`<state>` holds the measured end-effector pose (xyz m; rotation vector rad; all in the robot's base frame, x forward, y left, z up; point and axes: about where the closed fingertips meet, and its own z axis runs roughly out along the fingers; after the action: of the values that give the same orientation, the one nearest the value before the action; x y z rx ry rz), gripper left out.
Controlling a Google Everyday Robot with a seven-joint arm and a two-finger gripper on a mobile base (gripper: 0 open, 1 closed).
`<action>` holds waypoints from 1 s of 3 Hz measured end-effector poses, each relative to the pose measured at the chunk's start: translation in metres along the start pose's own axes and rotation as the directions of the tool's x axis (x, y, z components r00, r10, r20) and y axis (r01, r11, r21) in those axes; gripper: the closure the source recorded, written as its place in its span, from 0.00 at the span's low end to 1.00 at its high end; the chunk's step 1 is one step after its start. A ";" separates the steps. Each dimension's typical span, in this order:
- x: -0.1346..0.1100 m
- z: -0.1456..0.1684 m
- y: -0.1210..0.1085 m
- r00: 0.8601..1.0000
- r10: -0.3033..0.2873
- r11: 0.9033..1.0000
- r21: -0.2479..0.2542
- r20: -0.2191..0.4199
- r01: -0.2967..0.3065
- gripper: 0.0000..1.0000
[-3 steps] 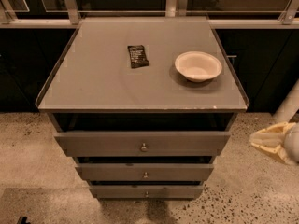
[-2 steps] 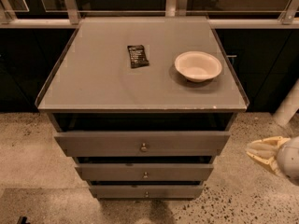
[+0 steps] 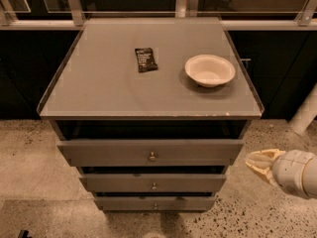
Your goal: Open top drawer
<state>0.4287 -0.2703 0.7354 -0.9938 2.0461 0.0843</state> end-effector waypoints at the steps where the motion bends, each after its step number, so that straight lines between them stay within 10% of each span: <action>1: -0.004 0.034 -0.005 1.000 0.015 1.000 -0.017 0.027 -0.015 1.00; 3: -0.040 0.086 -0.023 0.995 -0.022 1.000 -0.006 0.093 0.022 1.00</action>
Offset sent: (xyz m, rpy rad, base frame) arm 0.0939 0.0402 -0.0322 0.0644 -0.0597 0.0317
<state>0.5144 -0.2281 0.7149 -0.9980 1.9515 0.1235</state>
